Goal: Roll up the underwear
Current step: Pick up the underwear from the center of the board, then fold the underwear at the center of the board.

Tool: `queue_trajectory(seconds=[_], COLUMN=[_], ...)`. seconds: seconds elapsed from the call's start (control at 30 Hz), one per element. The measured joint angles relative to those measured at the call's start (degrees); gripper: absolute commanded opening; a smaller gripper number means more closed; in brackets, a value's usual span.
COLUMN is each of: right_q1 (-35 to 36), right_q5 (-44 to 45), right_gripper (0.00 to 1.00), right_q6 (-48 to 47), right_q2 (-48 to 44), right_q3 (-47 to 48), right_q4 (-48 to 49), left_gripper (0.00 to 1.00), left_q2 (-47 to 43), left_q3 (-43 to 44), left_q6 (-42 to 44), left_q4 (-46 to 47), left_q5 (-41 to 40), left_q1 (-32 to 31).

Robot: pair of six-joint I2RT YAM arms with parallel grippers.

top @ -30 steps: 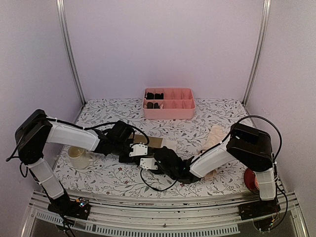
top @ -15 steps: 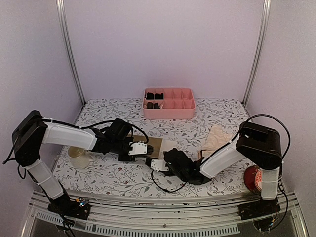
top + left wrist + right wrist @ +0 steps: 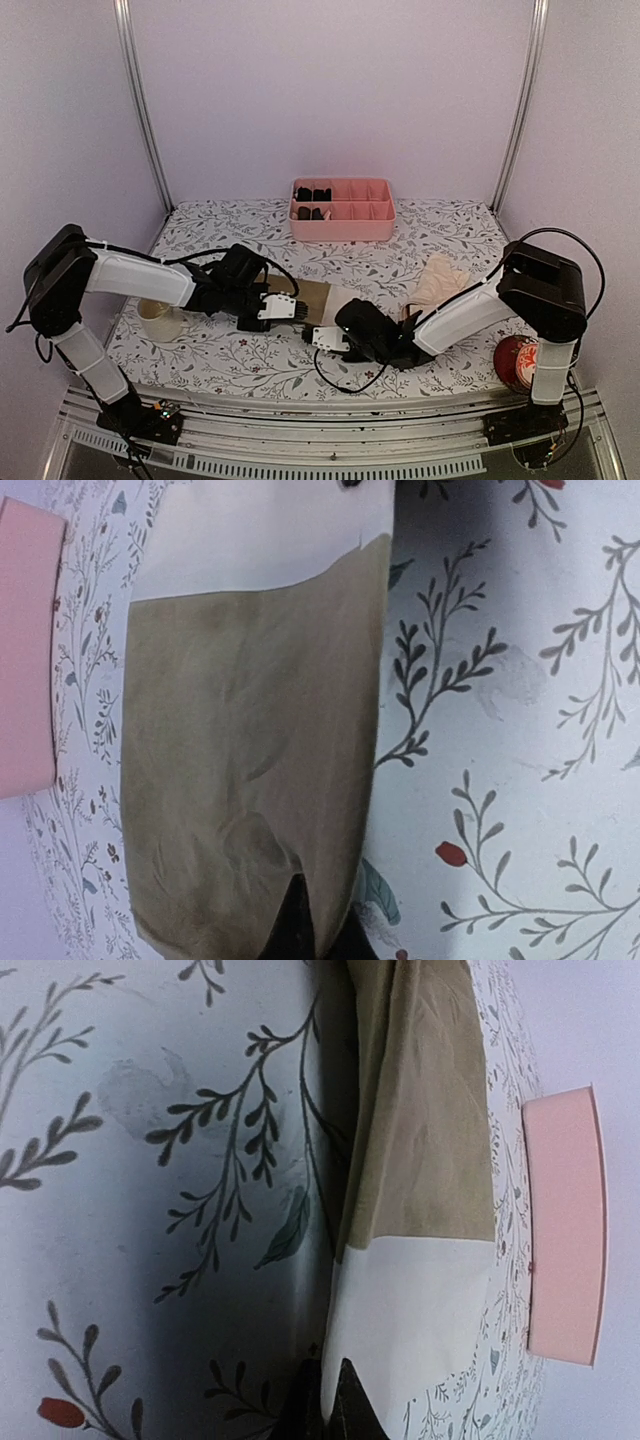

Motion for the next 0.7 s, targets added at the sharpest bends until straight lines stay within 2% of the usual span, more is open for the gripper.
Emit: queue_trajectory(seconds=[0.33,0.47,0.7], right_q1=[-0.31,-0.33,-1.29], right_q5=[-14.82,-19.17,-21.68], right_gripper=[0.02,0.02,0.02], right_q6=[5.84,7.76,9.44], right_q2=[-6.93,-9.97,-11.58], right_q3=[6.21,8.87,11.96], right_q4=[-23.21,-29.66,-36.04], left_gripper=[0.0,0.0,0.0], left_q2=[-6.32,-9.79,-12.04], left_q3=[-4.55,-5.49,-5.38], left_q6=[5.86,8.04,10.99], left_q4=[-3.02,-5.46,-9.22], left_q5=[4.57,6.67,9.22], left_q1=[0.11,0.11,0.11])
